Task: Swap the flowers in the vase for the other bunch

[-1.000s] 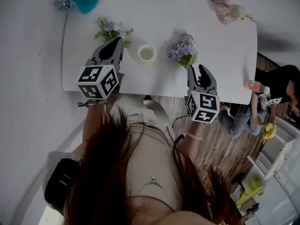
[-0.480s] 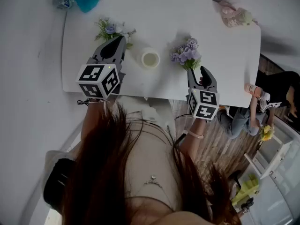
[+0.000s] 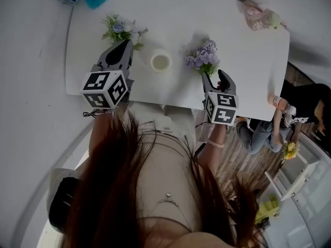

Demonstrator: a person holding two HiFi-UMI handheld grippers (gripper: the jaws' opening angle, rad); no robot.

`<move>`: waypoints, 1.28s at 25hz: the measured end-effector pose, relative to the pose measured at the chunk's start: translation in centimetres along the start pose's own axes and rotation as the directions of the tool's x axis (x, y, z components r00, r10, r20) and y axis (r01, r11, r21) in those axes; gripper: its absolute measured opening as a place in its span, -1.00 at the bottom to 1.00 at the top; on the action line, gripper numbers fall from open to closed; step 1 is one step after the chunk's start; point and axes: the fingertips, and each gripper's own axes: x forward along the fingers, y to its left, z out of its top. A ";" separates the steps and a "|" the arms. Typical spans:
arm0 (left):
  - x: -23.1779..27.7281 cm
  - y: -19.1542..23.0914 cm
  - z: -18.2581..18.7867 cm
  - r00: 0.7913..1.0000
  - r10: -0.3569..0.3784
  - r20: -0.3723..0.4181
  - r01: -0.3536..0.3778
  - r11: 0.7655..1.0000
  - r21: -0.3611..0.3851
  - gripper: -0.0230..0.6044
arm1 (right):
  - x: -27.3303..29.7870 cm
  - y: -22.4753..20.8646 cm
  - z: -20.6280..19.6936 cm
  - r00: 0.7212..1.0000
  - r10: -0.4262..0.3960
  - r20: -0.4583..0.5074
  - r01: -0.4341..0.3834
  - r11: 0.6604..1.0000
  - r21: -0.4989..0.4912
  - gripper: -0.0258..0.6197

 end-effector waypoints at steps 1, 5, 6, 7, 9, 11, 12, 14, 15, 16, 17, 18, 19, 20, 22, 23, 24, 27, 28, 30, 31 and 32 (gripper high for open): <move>-0.2 0.0 -0.1 1.000 0.012 0.002 -0.012 1.000 -0.006 -0.91 | 0.3 -0.1 -0.2 1.000 0.012 -0.011 -0.012 1.000 -0.005 -0.18; -1.1 -0.3 -0.9 0.997 0.076 0.012 -0.075 0.997 -0.026 -0.91 | 1.5 -0.4 -1.0 0.996 0.073 -0.042 -0.074 0.997 -0.019 -0.14; -1.3 -0.6 -1.0 0.996 0.088 0.014 -0.087 0.996 -0.030 -0.91 | 1.6 -0.4 -1.2 0.995 0.086 -0.046 -0.087 0.996 -0.023 -0.13; -1.5 -0.8 -1.1 0.995 0.097 0.016 -0.096 0.995 -0.033 -0.91 | 1.8 -0.5 -1.3 0.994 0.096 -0.049 -0.098 0.995 -0.024 -0.13; -1.7 -1.2 -1.4 0.994 0.110 0.017 -0.110 0.993 -0.038 -0.91 | 2.1 -0.7 -1.5 0.992 0.115 -0.053 -0.116 0.993 -0.020 -0.11; -1.8 -1.6 -1.9 0.992 0.123 0.013 -0.123 0.992 -0.042 -0.91 | 2.4 -0.8 -1.7 0.990 0.133 -0.056 -0.134 0.991 -0.017 -0.10; -1.9 -1.8 -2.1 0.992 0.129 0.010 -0.128 0.991 -0.043 -0.91 | 2.6 -0.8 -1.8 0.988 0.142 -0.057 -0.143 0.990 -0.017 -0.09; -2.1 -2.1 -2.6 0.990 0.142 0.003 -0.141 0.989 -0.046 -0.91 | 2.8 -0.9 -2.0 0.985 0.162 -0.060 -0.163 0.987 -0.015 -0.06; -2.2 -2.3 -2.7 0.989 0.149 0.001 -0.149 0.988 -0.048 -0.91 | 3.0 -1.0 -2.1 0.983 0.171 -0.065 -0.172 0.985 -0.016 -0.05; -2.3 -2.4 -2.8 0.988 0.157 0.000 -0.157 0.986 -0.051 -0.91 | 3.2 -1.1 -2.2 0.981 0.179 -0.070 -0.180 0.983 -0.018 -0.04; -2.4 -2.5 -2.9 0.986 0.164 0.000 -0.164 0.985 -0.054 -0.91 | 3.3 -1.2 -2.4 0.980 0.185 -0.075 -0.187 0.982 -0.019 -0.03; -2.4 -2.6 -3.0 0.986 0.169 0.001 -0.169 0.984 -0.055 -0.91 | 3.5 -1.2 -2.5 0.978 0.190 -0.079 -0.192 0.981 -0.019 -0.03; -2.5 -2.7 -3.0 0.985 0.175 0.002 -0.174 0.983 -0.055 -0.91 | 3.7 -1.3 -2.6 0.977 0.197 -0.083 -0.199 0.980 -0.017 -0.02; -2.6 -2.8 -3.1 0.984 0.180 0.002 -0.180 0.982 -0.055 -0.91 | 3.9 -1.3 -2.7 0.975 0.203 -0.086 -0.205 0.979 -0.015 -0.02; -2.8 -2.8 -3.3 0.981 0.193 0.000 -0.192 0.980 -0.055 -0.91 | 4.2 -1.2 -2.9 0.972 0.216 -0.092 -0.218 0.976 -0.011 -0.01; -2.9 -2.8 -3.3 0.980 0.199 -0.001 -0.198 0.979 -0.055 -0.91 | 4.4 -1.2 -3.0 0.971 0.221 -0.095 -0.223 0.975 -0.007 -0.01; -3.0 -2.7 -3.3 0.979 0.205 -0.001 -0.205 0.977 -0.055 -0.91 | 4.6 -1.1 -3.1 0.969 0.227 -0.097 -0.228 0.974 -0.002 0.00; -3.3 -2.6 -3.3 0.973 0.230 -0.002 -0.230 0.971 -0.059 -0.91 | 5.4 -1.1 -3.4 0.963 0.247 -0.113 -0.247 0.969 0.009 0.00; -3.5 -2.5 -3.3 0.971 0.239 -0.002 -0.238 0.969 -0.060 -0.91 | 5.7 -1.1 -3.5 0.960 0.252 -0.120 -0.252 0.968 0.011 0.00; -3.7 -2.5 -3.4 0.968 0.253 -0.003 -0.252 0.966 -0.064 -0.91 | 6.1 -1.1 -3.7 0.957 0.259 -0.130 -0.259 0.966 0.013 0.00; -3.8 -2.5 -3.4 0.966 0.258 -0.003 -0.258 0.964 -0.066 -0.91 | 6.3 -1.2 -3.8 0.956 0.262 -0.135 -0.262 0.965 0.014 0.00; -3.9 -2.5 -3.4 0.965 0.263 -0.004 -0.263 0.962 -0.067 -0.91 | 6.4 -1.2 -3.8 0.954 0.265 -0.140 -0.265 0.964 0.016 0.00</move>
